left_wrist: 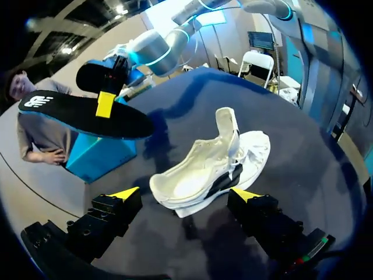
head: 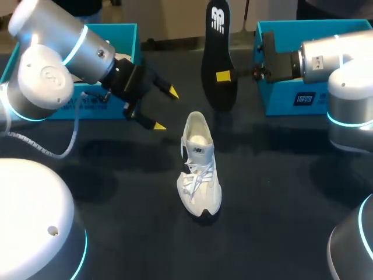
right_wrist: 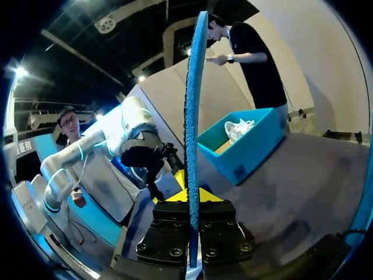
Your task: Take the shoe out of the shoebox, open the shoe tongue, remove and reinsert the insole, then place the shoe into the shoebox
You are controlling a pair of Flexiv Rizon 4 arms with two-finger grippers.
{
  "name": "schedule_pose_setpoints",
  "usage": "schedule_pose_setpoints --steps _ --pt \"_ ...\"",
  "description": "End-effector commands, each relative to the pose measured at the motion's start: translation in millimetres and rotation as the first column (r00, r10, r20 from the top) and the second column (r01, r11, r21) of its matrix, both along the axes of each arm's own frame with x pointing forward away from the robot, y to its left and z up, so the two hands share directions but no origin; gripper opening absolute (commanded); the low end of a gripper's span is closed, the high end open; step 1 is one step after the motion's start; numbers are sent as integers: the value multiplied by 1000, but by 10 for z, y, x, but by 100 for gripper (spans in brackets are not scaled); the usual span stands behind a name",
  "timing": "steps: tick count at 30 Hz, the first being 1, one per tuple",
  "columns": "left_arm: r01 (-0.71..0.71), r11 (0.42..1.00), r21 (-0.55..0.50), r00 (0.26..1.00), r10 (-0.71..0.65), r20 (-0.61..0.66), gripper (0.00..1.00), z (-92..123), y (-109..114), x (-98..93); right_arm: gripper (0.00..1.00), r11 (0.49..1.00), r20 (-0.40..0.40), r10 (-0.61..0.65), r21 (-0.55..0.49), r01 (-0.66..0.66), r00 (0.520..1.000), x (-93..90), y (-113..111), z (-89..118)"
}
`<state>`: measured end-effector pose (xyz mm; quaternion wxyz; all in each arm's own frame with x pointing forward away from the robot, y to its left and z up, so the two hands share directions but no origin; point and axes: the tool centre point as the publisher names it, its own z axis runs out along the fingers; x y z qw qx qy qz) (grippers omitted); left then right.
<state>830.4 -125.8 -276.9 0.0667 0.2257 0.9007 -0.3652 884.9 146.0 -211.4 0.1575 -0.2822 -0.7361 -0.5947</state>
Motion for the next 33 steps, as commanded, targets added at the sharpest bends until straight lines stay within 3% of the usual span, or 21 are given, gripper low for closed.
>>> schedule_pose_setpoints --steps 1,9,15,24,33 --pt "7 1000 20 1000 -7 -25 100 -205 -102 43 0 1000 -4 9 22 -9 1000 26 58 -99" --pt "-10 1000 19 996 11 -85 100 -580 -82 6 0 999 -1 27 29 -27 1000 -57 195 -156" --pt "-47 999 23 994 49 -95 100 -712 -67 -22 0 999 3 36 30 -36 999 -71 217 -148" --pt "-96 995 37 988 99 -121 100 -846 -118 -43 0 999 3 36 30 -36 999 -71 217 -148" --pt "-161 986 32 973 164 -161 100 -844 -54 -43 0 996 -21 43 83 -41 999 -85 351 -405"
